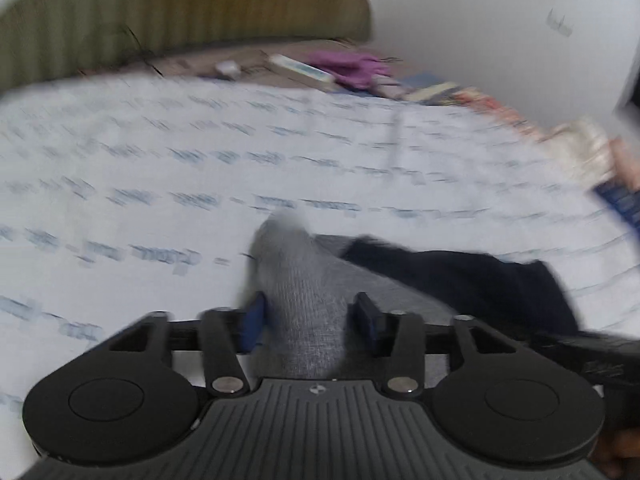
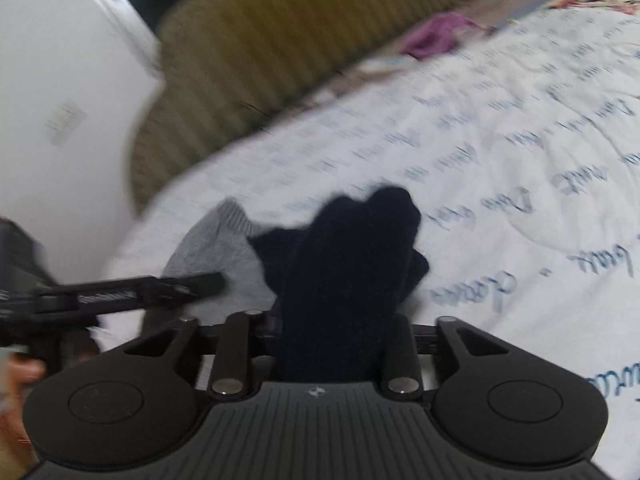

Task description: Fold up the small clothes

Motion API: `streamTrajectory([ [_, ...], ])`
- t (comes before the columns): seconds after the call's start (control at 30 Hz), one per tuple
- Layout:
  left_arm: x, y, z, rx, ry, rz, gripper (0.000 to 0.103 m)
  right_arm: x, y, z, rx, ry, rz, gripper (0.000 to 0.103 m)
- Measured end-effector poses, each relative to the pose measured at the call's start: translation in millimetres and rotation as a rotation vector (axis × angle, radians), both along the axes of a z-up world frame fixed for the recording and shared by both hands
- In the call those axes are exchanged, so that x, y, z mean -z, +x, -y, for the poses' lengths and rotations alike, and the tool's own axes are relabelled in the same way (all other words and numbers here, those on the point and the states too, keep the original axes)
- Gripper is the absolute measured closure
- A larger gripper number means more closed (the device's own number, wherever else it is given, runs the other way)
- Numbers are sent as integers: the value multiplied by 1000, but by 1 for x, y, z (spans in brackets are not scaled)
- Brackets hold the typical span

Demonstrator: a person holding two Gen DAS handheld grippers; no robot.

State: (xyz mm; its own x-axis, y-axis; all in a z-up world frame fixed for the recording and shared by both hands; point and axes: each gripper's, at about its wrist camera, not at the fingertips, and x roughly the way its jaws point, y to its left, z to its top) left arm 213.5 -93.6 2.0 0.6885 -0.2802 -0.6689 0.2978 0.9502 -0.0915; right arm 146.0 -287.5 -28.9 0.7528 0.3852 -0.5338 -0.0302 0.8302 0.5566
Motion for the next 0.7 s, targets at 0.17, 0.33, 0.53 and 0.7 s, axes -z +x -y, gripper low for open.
streamTrajectory([
  [0.17,-15,-51,-7,-4,100,156,15,-12,-35,1,110,-123,14,37],
  [0.33,-12,-115,-24,-25,86,185,13,-30,-96,-18,103,-215,66,30],
  [0.53,11,-138,-24,-105,189,132,17,-4,-110,-47,72,-358,-63,27],
  [0.7,-4,-160,-38,-137,145,126,15,-20,-135,-54,163,-342,-39,9],
])
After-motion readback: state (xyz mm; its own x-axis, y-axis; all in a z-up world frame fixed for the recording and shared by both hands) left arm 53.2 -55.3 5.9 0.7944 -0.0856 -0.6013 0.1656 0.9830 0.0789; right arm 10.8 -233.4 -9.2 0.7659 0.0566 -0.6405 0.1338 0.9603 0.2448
